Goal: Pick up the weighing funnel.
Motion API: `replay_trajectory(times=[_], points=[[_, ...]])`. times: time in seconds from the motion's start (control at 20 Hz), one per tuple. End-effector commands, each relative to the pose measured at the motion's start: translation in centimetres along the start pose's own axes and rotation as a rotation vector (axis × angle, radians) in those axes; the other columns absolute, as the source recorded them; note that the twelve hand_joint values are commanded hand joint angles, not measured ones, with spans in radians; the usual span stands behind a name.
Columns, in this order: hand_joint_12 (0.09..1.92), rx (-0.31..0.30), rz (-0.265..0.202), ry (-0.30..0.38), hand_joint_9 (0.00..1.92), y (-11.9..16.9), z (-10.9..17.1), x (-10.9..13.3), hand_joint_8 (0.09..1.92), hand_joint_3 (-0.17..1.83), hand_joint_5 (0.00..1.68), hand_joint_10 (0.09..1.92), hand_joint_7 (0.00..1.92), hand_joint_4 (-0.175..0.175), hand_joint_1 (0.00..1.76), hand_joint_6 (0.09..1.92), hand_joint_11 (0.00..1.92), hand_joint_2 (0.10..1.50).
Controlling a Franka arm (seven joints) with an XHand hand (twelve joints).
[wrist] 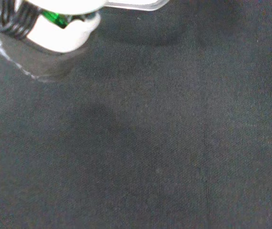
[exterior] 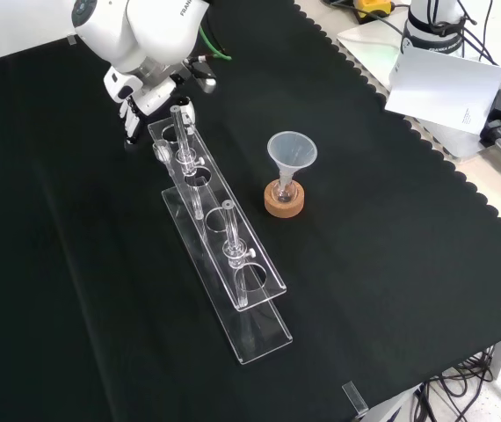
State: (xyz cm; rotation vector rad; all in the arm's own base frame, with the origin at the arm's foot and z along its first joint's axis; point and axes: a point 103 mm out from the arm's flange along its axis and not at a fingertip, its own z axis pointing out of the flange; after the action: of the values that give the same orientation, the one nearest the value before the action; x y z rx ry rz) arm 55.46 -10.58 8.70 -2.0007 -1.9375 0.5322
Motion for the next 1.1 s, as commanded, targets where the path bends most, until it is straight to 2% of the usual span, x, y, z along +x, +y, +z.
replay_trajectory(times=[0.05,0.65,1.1], points=[[1.29,-0.016,0.012,-0.016,0.70,0.6,0.1,0.0,0.65,0.63,0.70,0.51,0.49,-0.005,0.95,0.55,0.46,0.61],[1.28,-0.028,0.016,-0.015,0.75,1.6,0.3,-0.3,0.66,0.66,0.82,0.51,0.55,0.041,1.01,0.66,0.50,0.65],[1.28,-0.013,0.015,-0.019,0.77,2.3,0.8,-0.6,0.66,0.66,0.84,0.51,0.57,0.049,1.02,0.67,0.52,0.66]])
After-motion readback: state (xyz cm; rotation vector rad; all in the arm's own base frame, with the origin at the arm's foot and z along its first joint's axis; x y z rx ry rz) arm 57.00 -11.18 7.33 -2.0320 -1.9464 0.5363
